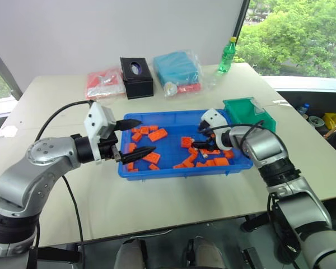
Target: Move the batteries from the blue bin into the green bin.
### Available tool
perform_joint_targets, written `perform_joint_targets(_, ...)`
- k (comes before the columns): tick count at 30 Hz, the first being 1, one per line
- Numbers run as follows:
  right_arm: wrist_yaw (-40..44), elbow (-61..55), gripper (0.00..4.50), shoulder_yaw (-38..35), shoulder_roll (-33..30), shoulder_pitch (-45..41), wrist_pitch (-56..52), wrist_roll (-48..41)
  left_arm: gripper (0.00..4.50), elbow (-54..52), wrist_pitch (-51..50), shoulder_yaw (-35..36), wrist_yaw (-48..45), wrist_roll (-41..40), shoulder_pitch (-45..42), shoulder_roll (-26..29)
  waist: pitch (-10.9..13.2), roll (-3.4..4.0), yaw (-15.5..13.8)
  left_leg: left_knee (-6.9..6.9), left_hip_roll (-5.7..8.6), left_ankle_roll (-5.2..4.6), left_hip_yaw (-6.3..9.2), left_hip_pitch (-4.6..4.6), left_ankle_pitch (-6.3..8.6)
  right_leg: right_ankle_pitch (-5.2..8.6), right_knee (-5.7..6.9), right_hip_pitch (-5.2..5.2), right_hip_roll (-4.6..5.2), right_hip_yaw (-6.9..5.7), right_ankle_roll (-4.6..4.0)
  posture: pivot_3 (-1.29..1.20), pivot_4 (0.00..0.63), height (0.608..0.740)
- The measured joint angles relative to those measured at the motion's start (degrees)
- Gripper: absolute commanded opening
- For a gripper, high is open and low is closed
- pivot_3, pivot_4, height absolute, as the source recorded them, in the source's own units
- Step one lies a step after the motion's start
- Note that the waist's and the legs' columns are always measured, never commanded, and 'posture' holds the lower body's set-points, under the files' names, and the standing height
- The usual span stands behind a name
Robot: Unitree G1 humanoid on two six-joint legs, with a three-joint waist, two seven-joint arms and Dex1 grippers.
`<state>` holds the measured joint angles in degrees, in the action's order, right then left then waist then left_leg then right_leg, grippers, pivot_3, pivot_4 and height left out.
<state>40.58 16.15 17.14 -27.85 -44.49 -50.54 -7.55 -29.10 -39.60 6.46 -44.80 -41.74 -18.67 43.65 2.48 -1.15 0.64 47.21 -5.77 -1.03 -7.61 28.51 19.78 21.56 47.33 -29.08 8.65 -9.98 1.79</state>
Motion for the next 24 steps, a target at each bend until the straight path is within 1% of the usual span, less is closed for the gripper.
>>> perform_joint_targets(4,0.9,1.8,3.53,1.2,0.9,-0.1,1.6,1.2,4.5,0.1,0.0,0.0,-0.3,0.0,-0.1,0.1,0.0,0.03,0.0,0.02,0.0,0.0,-0.01,-0.01,0.0,0.0,0.07,0.0,0.0,0.0,0.0,0.0,0.15,0.608)
perform_joint_targets(5,1.1,1.9,3.3,1.4,1.0,-0.1,2.0,1.5,4.5,0.1,0.0,0.0,-0.4,0.0,-0.1,0.2,0.0,0.01,0.0,0.02,0.0,0.0,0.0,-0.01,0.0,0.0,0.07,0.0,0.0,0.0,0.0,0.0,0.15,0.608)
perform_joint_targets(7,1.7,2.3,2.64,1.7,1.4,-0.2,2.8,1.9,4.5,0.1,0.0,0.0,-0.8,0.0,-0.1,0.2,0.0,-0.03,0.0,0.02,0.0,0.0,0.0,-0.03,0.0,0.0,0.08,0.01,0.0,0.0,0.0,0.0,0.15,0.608)
perform_joint_targets(12,2.3,2.5,0.09,1.7,2.1,-0.3,3.4,2.3,4.5,0.1,0.0,0.0,-0.9,0.0,-0.1,0.2,0.0,-0.03,0.0,0.02,-0.01,0.0,0.0,-0.02,0.0,0.0,0.11,0.01,0.0,0.0,0.0,0.0,0.15,0.608)
perform_joint_targets(14,2.0,2.0,0.06,1.2,2.2,-0.4,2.3,2.2,4.5,0.1,0.1,0.0,-0.9,0.0,-0.1,0.2,0.0,-0.02,0.0,0.02,-0.01,0.01,0.0,0.01,0.0,0.0,0.1,0.02,0.01,0.0,-0.01,0.0,0.15,0.608)
perform_joint_targets(17,1.2,-0.4,0.06,-1.5,2.3,-0.4,-1.0,1.0,4.5,0.1,0.1,0.0,-1.0,0.1,-0.1,0.2,0.0,0.03,-0.1,0.02,-0.01,0.01,0.0,0.07,0.0,0.0,0.1,0.01,0.01,0.0,-0.01,0.0,0.15,0.608)
perform_joint_targets(19,-0.3,-2.8,0.06,-5.6,2.1,-1.0,-3.3,-0.7,4.5,0.3,0.1,-0.1,-1.2,0.2,-0.1,0.2,0.0,0.03,-0.1,0.02,0.0,0.01,0.0,0.08,0.0,0.0,0.09,0.0,0.03,0.0,0.0,0.0,0.15,0.608)
perform_joint_targets(21,-2.9,-4.0,0.06,-11.5,0.9,-3.2,-5.0,-2.0,4.5,0.7,0.2,-0.2,-1.3,0.3,-0.2,0.2,0.0,0.08,-0.1,0.01,0.01,0.01,0.0,0.1,0.0,0.0,0.09,-0.01,0.01,0.0,0.0,0.0,0.15,0.608)
perform_joint_targets(24,-6.8,-3.9,0.06,-18.9,-4.8,-6.2,-5.2,-2.1,4.5,1.1,0.3,-0.6,-1.5,0.7,-0.2,0.1,0.1,0.18,-0.4,-0.02,0.02,0.02,-0.06,0.1,0.0,0.0,0.09,0.07,-0.02,-0.01,-0.01,0.0,0.15,0.608)
